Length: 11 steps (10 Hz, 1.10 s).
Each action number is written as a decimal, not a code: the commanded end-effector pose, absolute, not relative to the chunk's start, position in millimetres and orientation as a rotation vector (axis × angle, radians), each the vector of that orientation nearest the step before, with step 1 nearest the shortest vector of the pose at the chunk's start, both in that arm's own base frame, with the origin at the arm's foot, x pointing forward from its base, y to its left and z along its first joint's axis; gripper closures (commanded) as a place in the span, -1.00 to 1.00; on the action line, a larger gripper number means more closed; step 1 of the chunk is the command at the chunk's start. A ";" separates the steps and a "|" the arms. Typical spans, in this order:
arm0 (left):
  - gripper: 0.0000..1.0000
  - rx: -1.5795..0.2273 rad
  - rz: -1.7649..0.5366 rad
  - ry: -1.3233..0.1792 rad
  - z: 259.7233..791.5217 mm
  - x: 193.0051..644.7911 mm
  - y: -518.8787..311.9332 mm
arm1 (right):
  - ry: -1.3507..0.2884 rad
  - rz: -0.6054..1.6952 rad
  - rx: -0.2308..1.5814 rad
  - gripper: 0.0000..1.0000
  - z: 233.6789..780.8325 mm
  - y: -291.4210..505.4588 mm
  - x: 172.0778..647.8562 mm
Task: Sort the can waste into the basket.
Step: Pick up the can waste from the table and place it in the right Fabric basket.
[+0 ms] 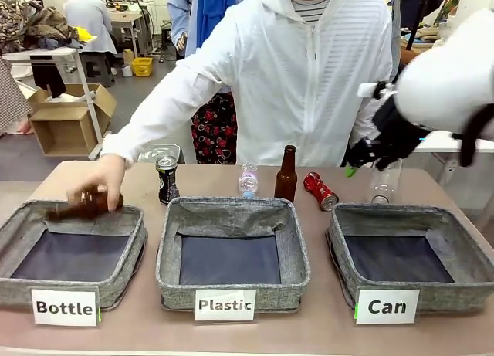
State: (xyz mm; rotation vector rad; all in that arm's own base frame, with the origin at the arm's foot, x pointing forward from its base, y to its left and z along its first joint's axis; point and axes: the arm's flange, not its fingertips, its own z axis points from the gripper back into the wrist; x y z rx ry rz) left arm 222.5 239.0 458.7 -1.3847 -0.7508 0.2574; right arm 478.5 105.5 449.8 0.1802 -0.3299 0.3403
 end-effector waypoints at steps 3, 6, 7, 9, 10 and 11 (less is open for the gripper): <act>-1.00 -1.510 -0.092 -0.591 456.7 124.7 273.1 | -0.232 0.351 0.136 -1.00 411.3 131.4 572.8; -1.00 -1.571 -0.125 -0.606 448.0 111.4 289.3 | -0.255 0.296 0.085 -1.00 373.2 140.7 593.5; -1.00 -1.572 -0.123 -0.586 452.2 122.7 289.5 | -0.251 0.293 0.104 -1.00 367.2 141.8 598.3; -1.00 -1.512 -0.106 -0.491 458.2 153.6 262.0 | -0.227 0.298 0.105 -1.00 359.0 142.8 600.3; -1.00 -1.450 -0.120 -0.372 461.4 186.3 235.1 | -0.220 0.294 0.104 -1.00 355.6 143.0 603.4; -1.00 -1.383 -0.136 -0.259 462.9 220.2 194.2 | -0.207 0.286 0.091 -1.00 350.1 143.8 608.2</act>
